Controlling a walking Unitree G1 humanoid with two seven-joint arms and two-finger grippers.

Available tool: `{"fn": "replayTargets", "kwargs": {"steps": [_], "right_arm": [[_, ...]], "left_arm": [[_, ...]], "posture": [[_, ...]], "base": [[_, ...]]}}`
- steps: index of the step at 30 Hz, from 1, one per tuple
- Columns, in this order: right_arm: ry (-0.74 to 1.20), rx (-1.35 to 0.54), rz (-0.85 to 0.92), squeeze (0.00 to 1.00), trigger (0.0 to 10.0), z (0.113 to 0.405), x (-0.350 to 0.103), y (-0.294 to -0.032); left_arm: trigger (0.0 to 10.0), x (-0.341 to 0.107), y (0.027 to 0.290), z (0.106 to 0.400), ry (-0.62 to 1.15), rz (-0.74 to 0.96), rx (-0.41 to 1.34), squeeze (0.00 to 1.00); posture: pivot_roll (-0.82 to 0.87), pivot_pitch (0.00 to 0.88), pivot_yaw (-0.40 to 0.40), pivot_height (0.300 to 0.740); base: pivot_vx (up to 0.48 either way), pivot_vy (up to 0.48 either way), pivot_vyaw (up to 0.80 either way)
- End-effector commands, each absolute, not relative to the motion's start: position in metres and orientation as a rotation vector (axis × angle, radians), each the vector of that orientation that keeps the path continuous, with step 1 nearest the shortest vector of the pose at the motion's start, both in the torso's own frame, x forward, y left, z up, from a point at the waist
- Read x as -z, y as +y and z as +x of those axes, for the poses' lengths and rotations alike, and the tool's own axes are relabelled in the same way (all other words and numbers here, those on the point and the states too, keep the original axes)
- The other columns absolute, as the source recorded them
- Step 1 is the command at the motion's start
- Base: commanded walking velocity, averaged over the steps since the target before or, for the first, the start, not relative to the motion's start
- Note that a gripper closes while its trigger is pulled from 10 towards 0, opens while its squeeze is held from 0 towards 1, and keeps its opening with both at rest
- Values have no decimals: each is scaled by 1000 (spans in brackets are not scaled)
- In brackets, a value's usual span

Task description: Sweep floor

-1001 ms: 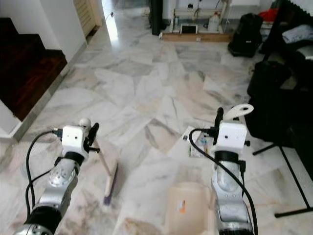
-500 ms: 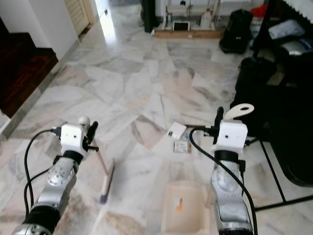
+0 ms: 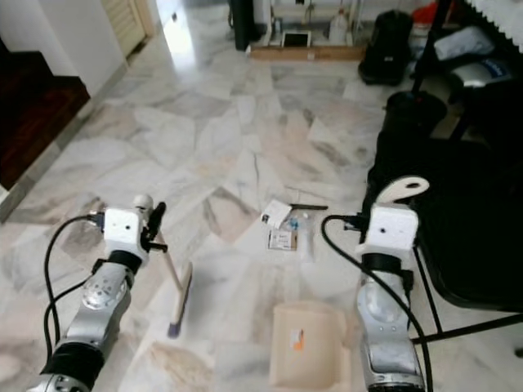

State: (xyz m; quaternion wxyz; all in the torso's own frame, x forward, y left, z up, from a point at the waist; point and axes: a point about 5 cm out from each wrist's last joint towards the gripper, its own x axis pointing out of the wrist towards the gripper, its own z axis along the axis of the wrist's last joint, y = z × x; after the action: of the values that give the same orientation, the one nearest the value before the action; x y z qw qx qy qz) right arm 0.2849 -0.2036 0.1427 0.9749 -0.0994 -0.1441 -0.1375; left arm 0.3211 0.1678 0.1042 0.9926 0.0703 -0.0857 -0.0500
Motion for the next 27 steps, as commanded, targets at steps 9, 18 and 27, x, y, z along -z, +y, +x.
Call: {"fn": "replayTargets", "kwargs": {"steps": [9,18,27], "right_arm": [[-322,271,-189,0,10000,286,-149,-199],[-318,270,-185,0,10000,287,-149,-199],[-318,262,-187,0,10000,287,-148,-197]], "left_arm": [[10000,-114,175,323,-212,147,84,0],[10000,-114,175,323,-207,148,84,0],[10000,-114,175,323,-208,147,83,0]], "posture": [[-152,87,53,740],[-148,82,50,740],[-149,75,52,740]], "base": [[0,0,0],[27,0,-375],[265,0,0]]}}
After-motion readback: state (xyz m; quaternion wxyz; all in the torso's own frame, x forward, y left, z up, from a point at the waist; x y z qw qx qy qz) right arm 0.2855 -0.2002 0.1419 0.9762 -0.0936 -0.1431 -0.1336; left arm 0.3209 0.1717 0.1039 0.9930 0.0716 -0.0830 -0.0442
